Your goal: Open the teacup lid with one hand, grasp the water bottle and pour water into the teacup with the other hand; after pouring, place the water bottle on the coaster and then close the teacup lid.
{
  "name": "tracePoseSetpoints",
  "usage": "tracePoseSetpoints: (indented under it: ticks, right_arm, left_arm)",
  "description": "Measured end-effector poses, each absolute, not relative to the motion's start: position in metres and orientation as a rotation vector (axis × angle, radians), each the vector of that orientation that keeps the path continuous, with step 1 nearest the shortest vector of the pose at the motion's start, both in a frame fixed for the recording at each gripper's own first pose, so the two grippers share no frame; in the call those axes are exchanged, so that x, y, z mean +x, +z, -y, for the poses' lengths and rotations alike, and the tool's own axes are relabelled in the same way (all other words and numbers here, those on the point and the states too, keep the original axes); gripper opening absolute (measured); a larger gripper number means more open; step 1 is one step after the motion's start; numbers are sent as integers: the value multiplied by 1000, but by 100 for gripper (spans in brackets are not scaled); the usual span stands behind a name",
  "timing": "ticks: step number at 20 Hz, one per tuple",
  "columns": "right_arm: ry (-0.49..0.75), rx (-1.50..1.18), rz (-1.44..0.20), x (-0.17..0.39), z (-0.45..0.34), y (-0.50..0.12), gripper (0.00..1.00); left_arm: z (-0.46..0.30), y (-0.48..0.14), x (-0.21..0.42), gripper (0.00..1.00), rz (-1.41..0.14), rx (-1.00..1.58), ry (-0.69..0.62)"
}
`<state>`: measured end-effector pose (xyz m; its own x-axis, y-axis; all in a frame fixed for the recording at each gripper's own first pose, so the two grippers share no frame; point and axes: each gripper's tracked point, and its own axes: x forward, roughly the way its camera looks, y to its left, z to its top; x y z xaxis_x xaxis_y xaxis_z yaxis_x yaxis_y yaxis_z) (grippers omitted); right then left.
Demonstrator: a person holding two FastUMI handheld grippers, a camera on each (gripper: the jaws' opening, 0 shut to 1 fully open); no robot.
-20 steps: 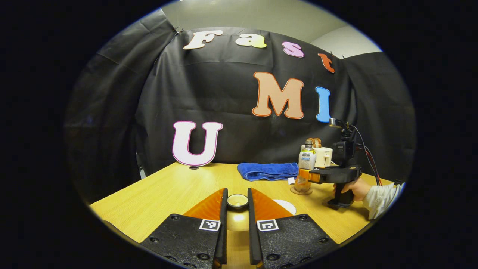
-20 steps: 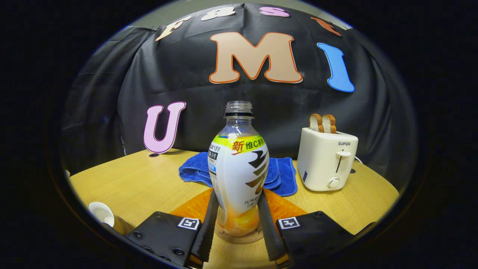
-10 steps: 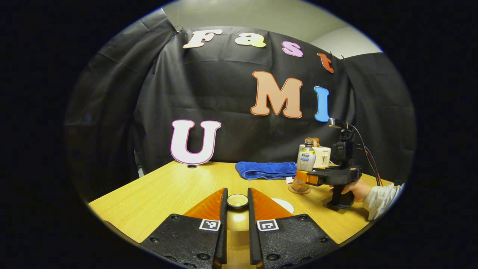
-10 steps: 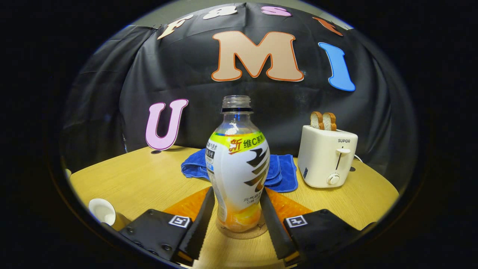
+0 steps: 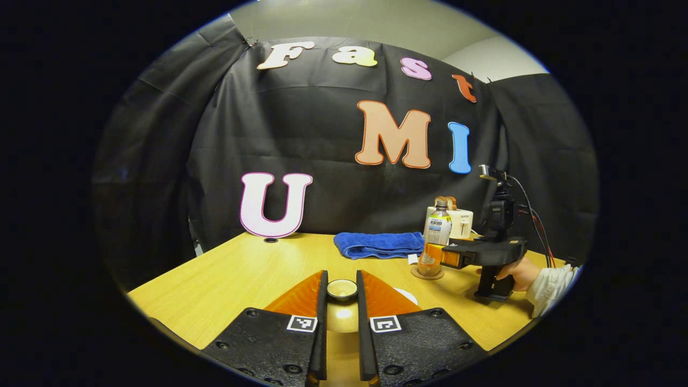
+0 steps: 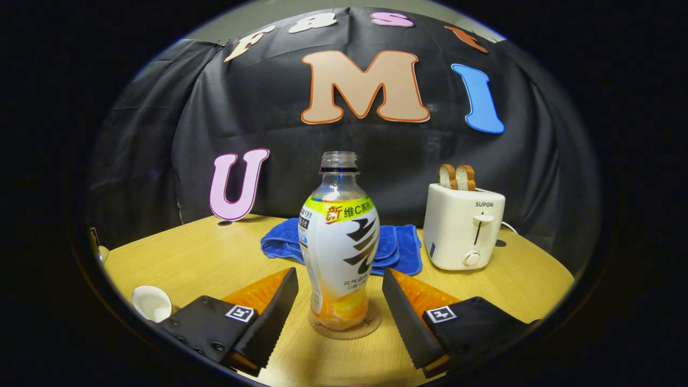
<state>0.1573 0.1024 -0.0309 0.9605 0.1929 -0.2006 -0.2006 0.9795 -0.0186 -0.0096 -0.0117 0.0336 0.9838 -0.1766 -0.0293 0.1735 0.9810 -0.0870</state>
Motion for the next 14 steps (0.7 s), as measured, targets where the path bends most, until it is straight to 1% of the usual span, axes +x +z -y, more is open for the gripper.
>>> tracePoseSetpoints:
  ticks: [3, 4, 5, 6, 7, 8, 10, 11, 12, 13, 14]
  right_arm:
    - [216, -8, -173, 144, -101, -17, 99]
    - [215, -5, -159, 140, -98, -10, 94]
    - [212, -3, -143, 135, -95, -4, 95]
    - [213, 0, -127, 130, -93, 4, 100]
    - [214, 4, -110, 124, -91, 10, 95]
    - [216, 11, -94, 118, -89, 16, 99]
    - [217, 29, -73, 107, -86, 24, 99]
    - [216, 36, -68, 102, -84, 28, 94]
    - [214, 41, -68, 99, -81, 29, 94]
    - [215, 41, -68, 95, -79, 29, 99]
    - [213, 37, -67, 92, -77, 29, 99]
  left_arm:
    - [20, 38, -6, 21, -24, -69, -190]
    - [22, 37, -4, 21, -23, -67, -194]
    - [25, 38, -2, 21, -23, -69, -200]
    - [28, 37, 0, 21, -24, -72, -206]
    - [30, 37, 2, 21, -26, -75, -211]
    - [33, 37, 4, 21, -27, -79, -217]
    - [38, 34, 9, 21, -32, -84, -227]
    - [41, 31, 12, 21, -40, -84, -231]
    - [44, 27, 15, 21, -47, -84, -236]
    - [47, 25, 18, 21, -55, -82, -241]
    - [49, 23, 19, 21, -62, -79, -244]
